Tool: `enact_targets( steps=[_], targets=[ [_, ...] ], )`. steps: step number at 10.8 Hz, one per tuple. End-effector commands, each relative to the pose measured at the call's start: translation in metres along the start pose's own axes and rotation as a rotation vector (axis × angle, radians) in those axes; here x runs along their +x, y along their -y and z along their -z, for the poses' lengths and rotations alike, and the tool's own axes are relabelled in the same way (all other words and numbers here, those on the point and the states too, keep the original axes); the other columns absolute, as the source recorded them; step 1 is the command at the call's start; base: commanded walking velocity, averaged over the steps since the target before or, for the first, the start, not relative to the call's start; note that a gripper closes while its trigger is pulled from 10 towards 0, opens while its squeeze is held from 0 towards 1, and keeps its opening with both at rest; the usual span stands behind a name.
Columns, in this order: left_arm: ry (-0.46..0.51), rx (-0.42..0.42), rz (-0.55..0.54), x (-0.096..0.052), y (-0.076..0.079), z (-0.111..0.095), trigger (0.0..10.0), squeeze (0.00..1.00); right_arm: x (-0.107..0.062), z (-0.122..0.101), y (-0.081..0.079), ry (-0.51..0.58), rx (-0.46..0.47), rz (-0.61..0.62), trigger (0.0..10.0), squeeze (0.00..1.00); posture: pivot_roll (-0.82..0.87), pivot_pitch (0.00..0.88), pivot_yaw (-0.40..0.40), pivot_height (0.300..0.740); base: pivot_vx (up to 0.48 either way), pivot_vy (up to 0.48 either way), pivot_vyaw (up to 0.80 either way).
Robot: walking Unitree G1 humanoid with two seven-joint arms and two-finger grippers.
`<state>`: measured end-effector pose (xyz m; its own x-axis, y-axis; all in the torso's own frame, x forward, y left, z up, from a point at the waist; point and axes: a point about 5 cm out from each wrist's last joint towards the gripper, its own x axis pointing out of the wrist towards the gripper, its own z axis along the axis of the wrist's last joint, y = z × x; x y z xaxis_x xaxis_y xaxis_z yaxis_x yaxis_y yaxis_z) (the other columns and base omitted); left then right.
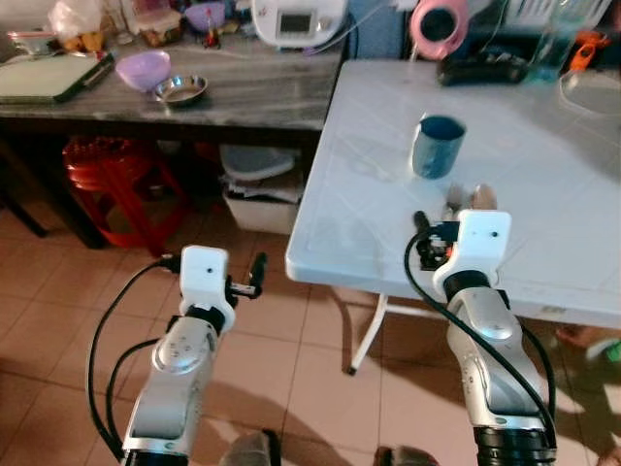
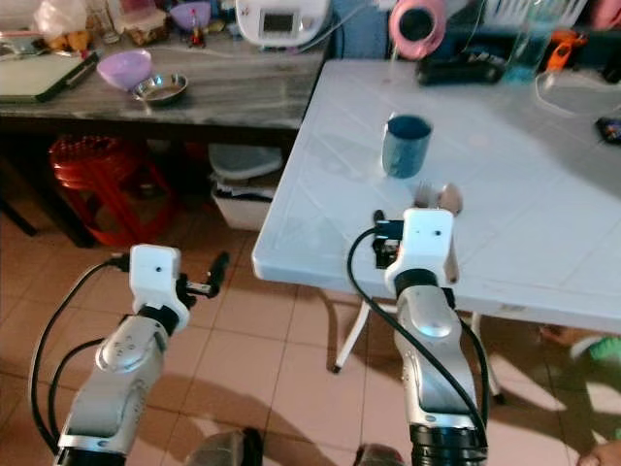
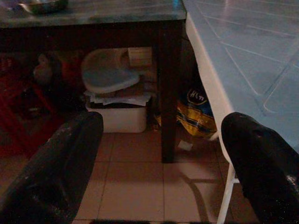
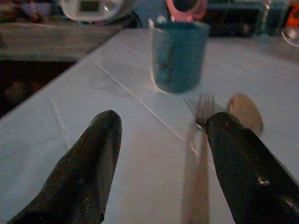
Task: Setting the table
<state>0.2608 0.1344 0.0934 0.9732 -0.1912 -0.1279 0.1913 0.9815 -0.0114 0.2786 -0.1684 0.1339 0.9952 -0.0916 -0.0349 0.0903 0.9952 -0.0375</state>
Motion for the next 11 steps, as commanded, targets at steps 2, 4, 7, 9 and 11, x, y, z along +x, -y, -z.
enact_targets(
  steps=[2, 4, 7, 9, 11],
  targets=[
    [0.016, 0.003, 0.011, -0.001, 0.0, -0.005, 10.0, 0.0, 0.001, 0.014, 0.014, -0.076, -0.036, 0.095, 10.0, 0.0, 0.0, 0.078, 0.093, 0.74, 0.0, 0.0, 0.0],
    [0.015, 0.006, 0.011, -0.004, -0.001, -0.007, 10.0, 0.0, 0.005, 0.015, 0.022, -0.093, -0.031, 0.129, 10.0, 0.0, 0.0, 0.095, 0.102, 0.74, 0.0, 0.0, 0.0],
    [0.006, 0.012, 0.013, -0.008, -0.003, -0.007, 10.0, 0.0, 0.017, 0.001, 0.024, -0.04, -0.042, 0.111, 10.0, 0.0, 0.02, 0.112, 0.105, 0.74, 0.0, 0.0, 0.0],
    [0.0, 0.012, 0.013, -0.01, -0.003, -0.007, 10.0, 0.0, 0.022, 0.0, 0.028, -0.065, -0.061, 0.107, 10.0, 0.0, 0.02, 0.12, 0.105, 0.74, 0.0, 0.0, 0.0],
    [-0.008, 0.011, 0.014, -0.011, -0.002, -0.007, 10.0, 0.0, 0.027, 0.008, 0.033, -0.12, -0.07, 0.089, 10.0, 0.0, 0.02, 0.126, 0.108, 0.74, 0.0, 0.0, 0.0]
  ],
)
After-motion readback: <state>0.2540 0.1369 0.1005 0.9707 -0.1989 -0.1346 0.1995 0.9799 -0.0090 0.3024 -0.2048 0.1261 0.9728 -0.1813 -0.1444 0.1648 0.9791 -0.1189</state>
